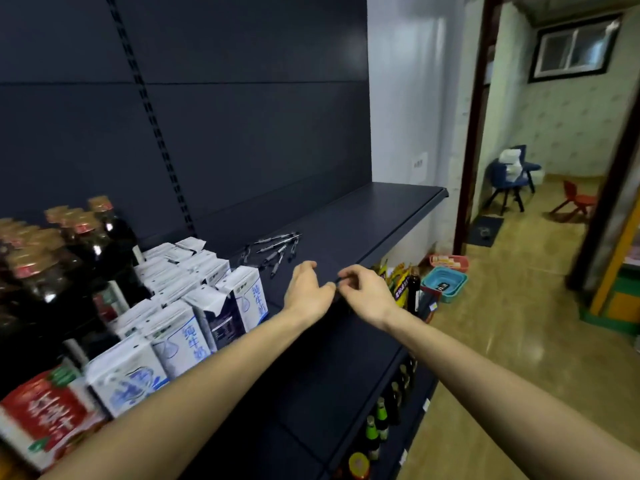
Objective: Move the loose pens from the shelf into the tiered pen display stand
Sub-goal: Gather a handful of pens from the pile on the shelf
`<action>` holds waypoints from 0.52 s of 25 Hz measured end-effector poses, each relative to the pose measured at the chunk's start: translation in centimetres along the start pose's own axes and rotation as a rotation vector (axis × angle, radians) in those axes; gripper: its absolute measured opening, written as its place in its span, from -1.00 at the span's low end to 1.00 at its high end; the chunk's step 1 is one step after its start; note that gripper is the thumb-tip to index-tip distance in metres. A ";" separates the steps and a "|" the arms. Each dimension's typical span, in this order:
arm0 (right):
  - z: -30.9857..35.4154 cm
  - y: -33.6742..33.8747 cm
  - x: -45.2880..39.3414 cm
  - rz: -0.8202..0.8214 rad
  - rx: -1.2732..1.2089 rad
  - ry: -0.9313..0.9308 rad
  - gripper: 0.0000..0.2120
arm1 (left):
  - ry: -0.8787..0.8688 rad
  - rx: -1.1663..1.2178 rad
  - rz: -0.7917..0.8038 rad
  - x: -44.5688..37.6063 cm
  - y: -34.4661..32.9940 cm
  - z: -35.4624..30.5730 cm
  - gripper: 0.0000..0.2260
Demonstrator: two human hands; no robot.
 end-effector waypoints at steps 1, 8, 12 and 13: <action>-1.0 0.1 -1.8 -0.001 -0.002 0.014 -0.77 | 0.019 -0.024 -0.011 -1.7 -0.5 0.0 -0.45; -5.9 -0.9 -14.8 0.146 0.008 0.054 -0.75 | 0.172 -0.026 -0.109 -13.1 -1.1 -0.3 -0.41; -7.8 -2.8 -20.2 0.248 0.024 0.114 -0.71 | 0.262 -0.046 -0.150 -16.7 -1.5 -0.3 -0.47; -8.2 -3.6 -21.7 0.274 0.013 0.133 -0.69 | 0.276 -0.069 -0.173 -17.9 -1.1 -0.5 -0.49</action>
Point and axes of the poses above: each hand's wrist, its own x-axis away from the middle knuckle, its own y-axis out of the back of the hand, z = x × y, the point moved 6 cm from there along -x, towards the middle knuckle, and after that the axes turned 10 degrees about y, right-handed, at the moved point
